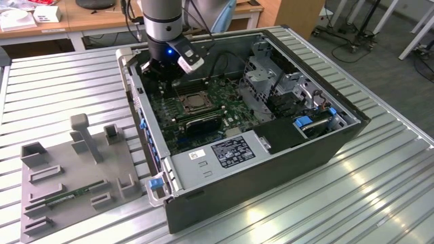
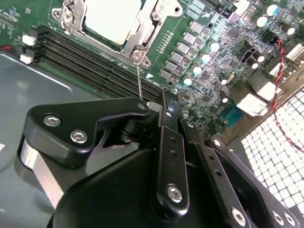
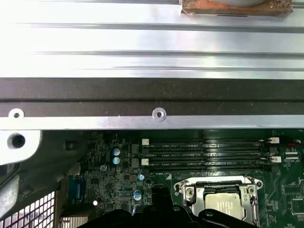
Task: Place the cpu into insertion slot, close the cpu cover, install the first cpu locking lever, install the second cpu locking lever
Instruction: 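Install the first cpu locking lever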
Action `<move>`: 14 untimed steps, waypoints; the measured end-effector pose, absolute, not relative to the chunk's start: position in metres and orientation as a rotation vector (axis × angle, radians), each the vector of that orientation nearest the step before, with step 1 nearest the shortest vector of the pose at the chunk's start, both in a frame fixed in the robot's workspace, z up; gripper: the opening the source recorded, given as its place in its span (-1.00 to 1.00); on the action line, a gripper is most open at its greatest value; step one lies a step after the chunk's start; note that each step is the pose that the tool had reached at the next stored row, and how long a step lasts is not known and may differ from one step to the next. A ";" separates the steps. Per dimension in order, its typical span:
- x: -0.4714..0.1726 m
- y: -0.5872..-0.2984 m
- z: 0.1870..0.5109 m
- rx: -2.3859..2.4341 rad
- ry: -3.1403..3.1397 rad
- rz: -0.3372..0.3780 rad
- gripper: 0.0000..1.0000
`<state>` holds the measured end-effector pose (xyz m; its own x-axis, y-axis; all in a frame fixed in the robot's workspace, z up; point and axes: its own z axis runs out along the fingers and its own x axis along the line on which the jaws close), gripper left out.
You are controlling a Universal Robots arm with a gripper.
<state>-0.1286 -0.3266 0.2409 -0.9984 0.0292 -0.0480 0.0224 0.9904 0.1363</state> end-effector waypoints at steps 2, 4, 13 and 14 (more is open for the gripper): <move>-0.128 -0.327 0.241 0.040 3.085 0.210 -0.79; -0.125 -0.327 0.241 0.040 3.084 0.211 -0.79; -0.107 -0.327 0.241 0.040 3.084 0.222 -0.79; -0.104 -0.327 0.241 0.040 3.084 0.222 -0.79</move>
